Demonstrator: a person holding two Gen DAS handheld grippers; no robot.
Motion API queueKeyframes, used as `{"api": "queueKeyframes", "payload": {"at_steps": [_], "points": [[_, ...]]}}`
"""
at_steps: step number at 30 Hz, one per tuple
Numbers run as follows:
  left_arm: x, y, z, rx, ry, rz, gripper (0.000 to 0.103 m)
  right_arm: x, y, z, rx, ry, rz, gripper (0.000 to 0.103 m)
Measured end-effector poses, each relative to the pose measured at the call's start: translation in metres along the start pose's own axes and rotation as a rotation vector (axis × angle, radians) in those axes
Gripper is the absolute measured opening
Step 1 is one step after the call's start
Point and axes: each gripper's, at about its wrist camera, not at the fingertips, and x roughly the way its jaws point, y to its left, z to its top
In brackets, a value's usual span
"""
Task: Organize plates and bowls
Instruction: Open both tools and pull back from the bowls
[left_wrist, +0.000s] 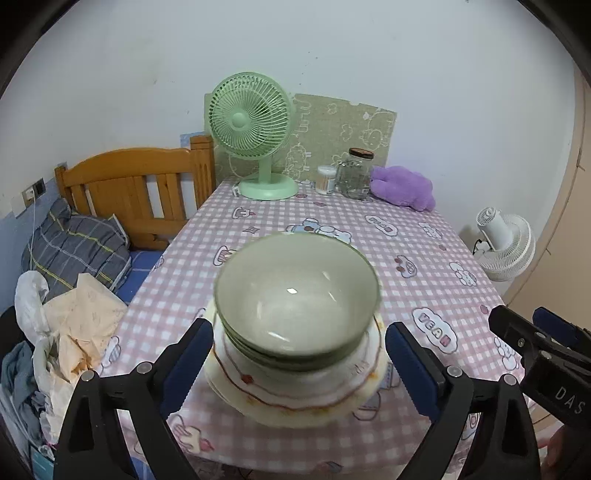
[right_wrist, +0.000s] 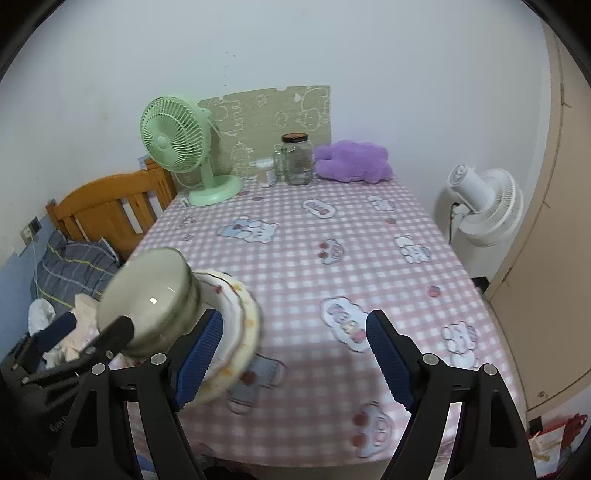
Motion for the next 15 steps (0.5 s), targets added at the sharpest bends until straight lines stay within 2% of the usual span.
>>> {"api": "queueKeyframes", "payload": {"at_steps": [7, 15], "points": [[-0.010, -0.030, -0.034, 0.017, -0.031, 0.000, 0.095, -0.015, -0.029, -0.034, -0.030, -0.057, -0.013, 0.082], [-0.018, -0.045, -0.054, 0.033, -0.044, 0.004, 0.095, -0.022, -0.047, -0.059, -0.007, -0.064, -0.008, 0.083]]}}
